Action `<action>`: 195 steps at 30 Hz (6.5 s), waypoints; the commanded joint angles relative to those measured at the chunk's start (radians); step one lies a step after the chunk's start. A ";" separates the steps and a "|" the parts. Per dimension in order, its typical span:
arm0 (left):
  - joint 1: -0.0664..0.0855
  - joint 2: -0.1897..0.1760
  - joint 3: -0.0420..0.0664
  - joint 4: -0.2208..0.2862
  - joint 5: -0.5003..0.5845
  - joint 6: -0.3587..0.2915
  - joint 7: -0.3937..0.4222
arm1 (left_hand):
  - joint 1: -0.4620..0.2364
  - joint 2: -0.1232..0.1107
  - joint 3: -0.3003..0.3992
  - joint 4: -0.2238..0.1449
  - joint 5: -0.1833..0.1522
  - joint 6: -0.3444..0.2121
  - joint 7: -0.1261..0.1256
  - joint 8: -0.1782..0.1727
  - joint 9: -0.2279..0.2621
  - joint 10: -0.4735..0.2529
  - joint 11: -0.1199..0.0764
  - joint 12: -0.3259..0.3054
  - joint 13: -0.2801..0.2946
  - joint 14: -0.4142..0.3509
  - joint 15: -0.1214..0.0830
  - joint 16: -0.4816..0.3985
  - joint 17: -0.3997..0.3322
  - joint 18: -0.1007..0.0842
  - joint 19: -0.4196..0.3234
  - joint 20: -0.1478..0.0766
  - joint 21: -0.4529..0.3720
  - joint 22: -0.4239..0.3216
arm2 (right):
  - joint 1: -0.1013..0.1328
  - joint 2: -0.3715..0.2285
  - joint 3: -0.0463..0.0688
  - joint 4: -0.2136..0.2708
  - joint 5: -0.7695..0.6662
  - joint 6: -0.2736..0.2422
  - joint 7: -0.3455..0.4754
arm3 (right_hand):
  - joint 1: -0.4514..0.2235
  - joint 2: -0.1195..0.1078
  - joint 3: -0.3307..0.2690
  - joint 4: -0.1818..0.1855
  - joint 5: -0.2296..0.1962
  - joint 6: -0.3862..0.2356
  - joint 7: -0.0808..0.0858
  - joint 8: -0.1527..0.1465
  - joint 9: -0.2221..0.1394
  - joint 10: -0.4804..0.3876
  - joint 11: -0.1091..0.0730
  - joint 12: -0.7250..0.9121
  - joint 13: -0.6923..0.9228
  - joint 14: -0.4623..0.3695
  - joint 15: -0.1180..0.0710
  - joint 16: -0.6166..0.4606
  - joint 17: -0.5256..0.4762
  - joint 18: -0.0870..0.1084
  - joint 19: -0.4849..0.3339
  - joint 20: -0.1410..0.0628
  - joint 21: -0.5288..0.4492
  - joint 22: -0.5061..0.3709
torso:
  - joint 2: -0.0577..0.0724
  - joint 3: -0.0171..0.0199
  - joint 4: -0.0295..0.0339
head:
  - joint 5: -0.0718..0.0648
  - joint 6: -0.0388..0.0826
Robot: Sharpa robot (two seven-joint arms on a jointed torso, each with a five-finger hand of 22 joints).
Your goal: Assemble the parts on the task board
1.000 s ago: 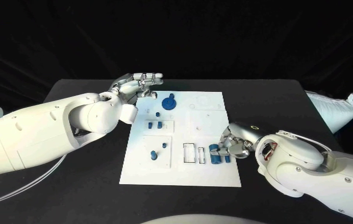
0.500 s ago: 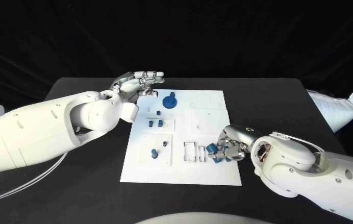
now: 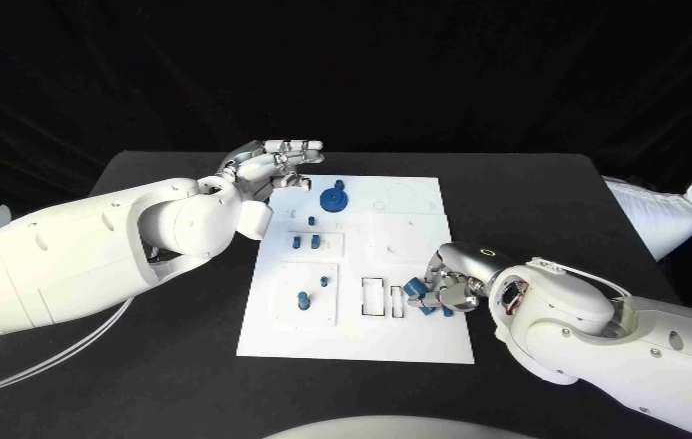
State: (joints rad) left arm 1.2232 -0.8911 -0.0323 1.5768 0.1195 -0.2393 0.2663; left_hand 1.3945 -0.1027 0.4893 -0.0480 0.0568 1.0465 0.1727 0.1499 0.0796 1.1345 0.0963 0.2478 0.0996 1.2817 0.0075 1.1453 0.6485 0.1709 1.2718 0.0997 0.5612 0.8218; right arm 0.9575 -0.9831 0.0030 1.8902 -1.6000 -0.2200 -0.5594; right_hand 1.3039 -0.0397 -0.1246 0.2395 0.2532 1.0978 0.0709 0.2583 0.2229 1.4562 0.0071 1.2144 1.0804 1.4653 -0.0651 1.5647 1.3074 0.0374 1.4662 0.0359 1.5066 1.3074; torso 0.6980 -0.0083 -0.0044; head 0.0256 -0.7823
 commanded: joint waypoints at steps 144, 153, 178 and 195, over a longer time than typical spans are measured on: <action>0.001 0.001 0.000 0.001 -0.009 0.025 -0.012 | -0.016 0.002 -0.010 -0.003 -0.002 -0.014 -0.001 0.009 -0.002 -0.016 -0.002 0.012 -0.001 -0.008 -0.001 0.000 -0.003 0.011 -0.007 0.003 -0.006 -0.003 | -0.009 0.110 0.011 0.004 0.099 -0.030 -0.020 | -0.029 0.110 -0.084 -0.033 -0.121 0.072 -0.043 0.019 0.192 0.113 -0.050 0.351 0.488 0.106 -0.038 0.006 0.263 -0.020 0.074 -0.031 0.016 0.196 | 0.001 0.0005 0.0000 | 0.016 -0.009; 0.001 0.000 0.000 0.001 -0.009 0.025 -0.012 | -0.016 0.002 -0.010 -0.003 -0.002 -0.014 -0.001 0.009 -0.002 -0.016 -0.002 0.012 -0.001 -0.008 -0.001 0.000 -0.003 0.011 -0.007 0.003 -0.006 -0.003 | -0.010 0.119 0.011 -0.009 0.089 -0.033 -0.022 | -0.022 0.111 -0.080 -0.039 -0.123 0.072 -0.043 0.019 0.194 0.113 -0.051 0.350 0.488 0.106 -0.038 0.006 0.263 -0.020 0.074 -0.031 0.016 0.195 | 0.000 0.0008 -0.0023 | 0.019 -0.010; 0.001 -0.004 -0.001 0.005 -0.009 0.022 -0.011 | -0.016 0.002 -0.010 -0.003 -0.002 -0.014 -0.001 0.009 -0.002 -0.016 -0.002 0.012 -0.001 -0.008 -0.001 0.000 -0.003 0.011 -0.007 0.003 -0.006 -0.003 | 0.016 -0.128 0.014 0.073 0.066 -0.075 0.012 | -0.014 0.107 -0.072 -0.049 -0.076 -0.003 0.007 -0.086 0.135 0.095 -0.008 0.294 0.462 0.102 -0.002 -0.003 0.247 -0.010 0.056 0.001 -0.012 0.160 | -0.002 0.0003 -0.0089 | -0.009 0.007; 0.001 -0.003 -0.001 0.004 -0.009 0.025 -0.012 | -0.016 0.002 -0.010 -0.003 -0.002 -0.014 -0.001 0.009 -0.002 -0.016 -0.002 0.012 -0.001 -0.008 -0.001 0.000 -0.003 0.011 -0.007 0.003 -0.006 -0.003 | -0.012 -0.110 0.005 0.030 -0.006 -0.021 -0.014 | -0.019 0.107 -0.073 -0.042 -0.083 0.027 -0.001 -0.086 0.130 0.088 -0.014 0.272 0.452 0.100 -0.007 -0.009 0.238 -0.008 0.051 0.000 -0.019 0.151 | 0.000 0.0000 -0.0034 | -0.020 0.006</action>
State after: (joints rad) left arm 1.2233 -0.8952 -0.0336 1.5795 0.1136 -0.2309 0.2497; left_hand 1.3867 -0.1027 0.4840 -0.0482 0.0568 1.0395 0.1727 0.1539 0.0789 1.1240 0.0926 0.2555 0.0996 1.2817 0.0074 1.1453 0.6471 0.1708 1.2682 0.1033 0.5613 0.8204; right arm 0.9481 -1.0967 0.0088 1.9235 -1.5738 -0.2763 -0.5627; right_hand 1.2902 0.0653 -0.1970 0.1904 0.1741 1.1175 0.0686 0.1762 0.3539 1.4632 -0.0031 1.4898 1.3118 1.4682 -0.0731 1.5607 1.3073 0.0375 1.4662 0.0327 1.4907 1.3081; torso 0.6972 -0.0077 -0.0095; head 0.0055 -0.7739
